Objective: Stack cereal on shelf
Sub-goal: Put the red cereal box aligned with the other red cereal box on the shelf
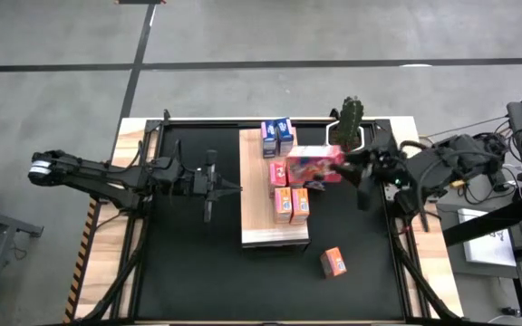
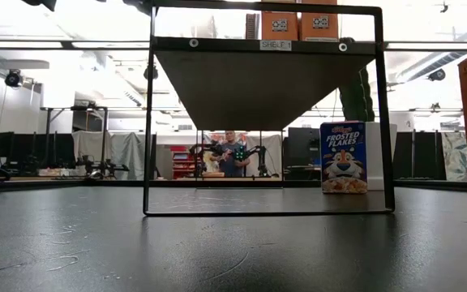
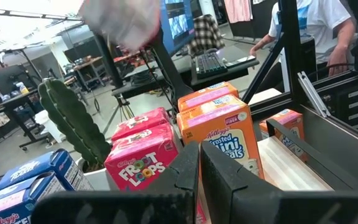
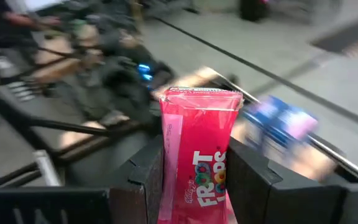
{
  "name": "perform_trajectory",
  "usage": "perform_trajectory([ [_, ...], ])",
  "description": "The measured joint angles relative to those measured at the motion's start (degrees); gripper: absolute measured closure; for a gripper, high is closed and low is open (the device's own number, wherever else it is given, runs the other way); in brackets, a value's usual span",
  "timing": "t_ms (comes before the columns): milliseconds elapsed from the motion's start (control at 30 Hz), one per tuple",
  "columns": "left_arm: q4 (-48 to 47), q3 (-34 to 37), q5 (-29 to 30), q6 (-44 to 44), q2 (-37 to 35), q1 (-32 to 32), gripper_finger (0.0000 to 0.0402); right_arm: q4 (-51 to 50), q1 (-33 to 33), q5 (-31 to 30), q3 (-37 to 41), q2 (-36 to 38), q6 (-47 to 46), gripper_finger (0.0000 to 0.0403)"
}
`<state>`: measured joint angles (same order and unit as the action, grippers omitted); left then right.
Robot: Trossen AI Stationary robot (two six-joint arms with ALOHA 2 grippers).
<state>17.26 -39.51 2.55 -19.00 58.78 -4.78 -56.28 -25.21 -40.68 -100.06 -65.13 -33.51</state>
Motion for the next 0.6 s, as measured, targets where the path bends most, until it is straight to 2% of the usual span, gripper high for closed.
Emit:
perform_trajectory([
  [100,-0.2,0.0,0.0,-0.2,-0.2,0.0,0.0402,7.6,0.1,2.1,-0.2,-2.3,6.9,0.0271],
  [233,0.2,-0.5,0.4,-1.4,-1.2,0.0,0.0402,8.1,1.6,2.2,-2.5,-7.0,11.0,0.0271],
  [600,-2.6,-1.3,16.8,1.9,-8.1,0.0,0.0402,-3.5,7.9,11.4,-18.3,-23.9,13.5,0.0271],
])
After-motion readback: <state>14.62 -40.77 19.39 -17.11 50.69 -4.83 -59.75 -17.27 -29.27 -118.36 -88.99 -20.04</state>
